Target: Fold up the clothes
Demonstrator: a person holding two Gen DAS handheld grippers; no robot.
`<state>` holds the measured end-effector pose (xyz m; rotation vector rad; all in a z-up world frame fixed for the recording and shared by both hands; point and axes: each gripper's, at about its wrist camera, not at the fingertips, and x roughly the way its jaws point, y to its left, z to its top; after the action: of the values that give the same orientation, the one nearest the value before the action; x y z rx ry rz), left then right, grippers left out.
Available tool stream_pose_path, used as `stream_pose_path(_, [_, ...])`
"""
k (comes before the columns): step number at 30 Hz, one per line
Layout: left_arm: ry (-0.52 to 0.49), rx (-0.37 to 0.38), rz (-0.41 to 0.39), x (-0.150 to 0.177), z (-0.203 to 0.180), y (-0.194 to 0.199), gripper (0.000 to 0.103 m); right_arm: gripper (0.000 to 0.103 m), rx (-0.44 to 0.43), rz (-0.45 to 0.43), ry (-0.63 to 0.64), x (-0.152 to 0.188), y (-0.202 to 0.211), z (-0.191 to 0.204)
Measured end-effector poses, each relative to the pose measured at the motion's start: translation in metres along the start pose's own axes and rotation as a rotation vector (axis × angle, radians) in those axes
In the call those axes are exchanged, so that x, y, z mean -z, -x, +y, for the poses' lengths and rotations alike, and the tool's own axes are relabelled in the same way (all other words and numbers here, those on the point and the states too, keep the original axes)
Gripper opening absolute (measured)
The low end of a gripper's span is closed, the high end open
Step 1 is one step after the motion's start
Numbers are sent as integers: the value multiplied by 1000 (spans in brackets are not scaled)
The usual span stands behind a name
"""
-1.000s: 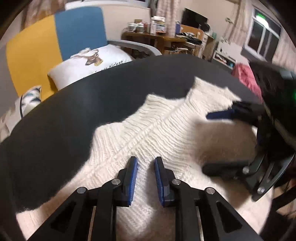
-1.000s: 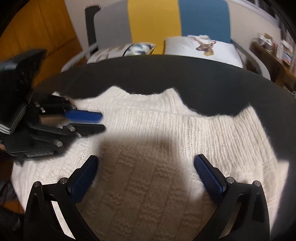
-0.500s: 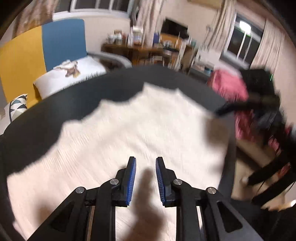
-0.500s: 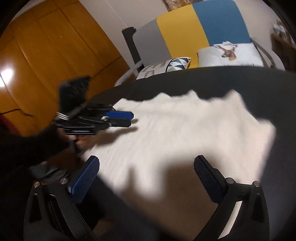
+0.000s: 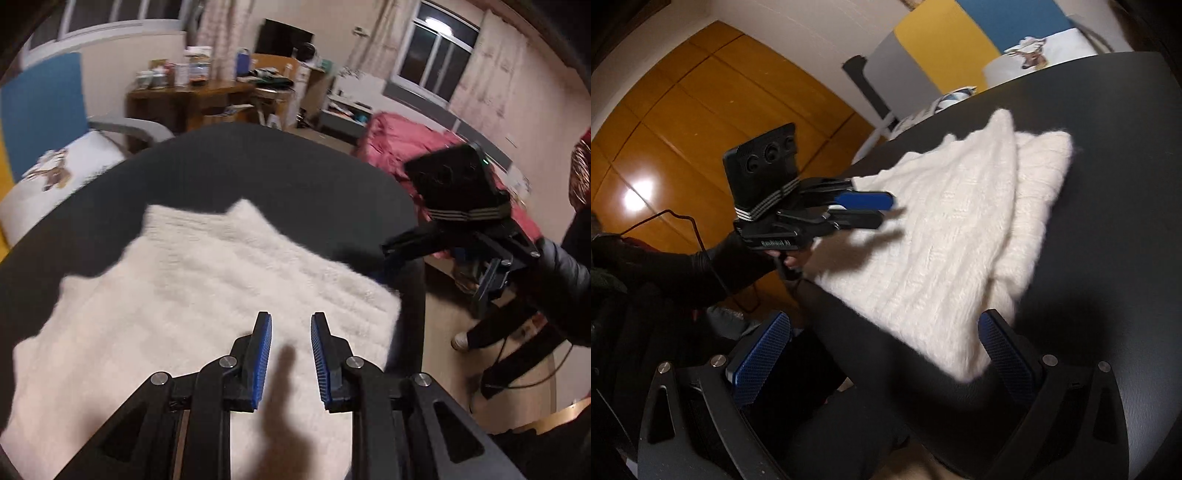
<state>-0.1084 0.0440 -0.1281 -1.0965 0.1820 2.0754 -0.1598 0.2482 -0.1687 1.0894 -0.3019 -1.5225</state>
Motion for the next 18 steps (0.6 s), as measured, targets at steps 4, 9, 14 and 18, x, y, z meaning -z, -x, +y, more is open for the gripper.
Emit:
stream_pose_path(4, [-29,16,27,-10,-3,-16,21,103,-40,130,22,-11,-21,-8])
stream_pose_path(9, [-74,15,70,-8,-8,-40,22,103,-247,367,146,-17,-45,23])
stream_pose_path(14, [-35,18,75,-9,-5,-41,22,102,-172,487,114,-9,-56,9])
stream_pose_path(18, [-29,11,-12,-25,4,-20,22,102,-47,447,153,-7,-37,19])
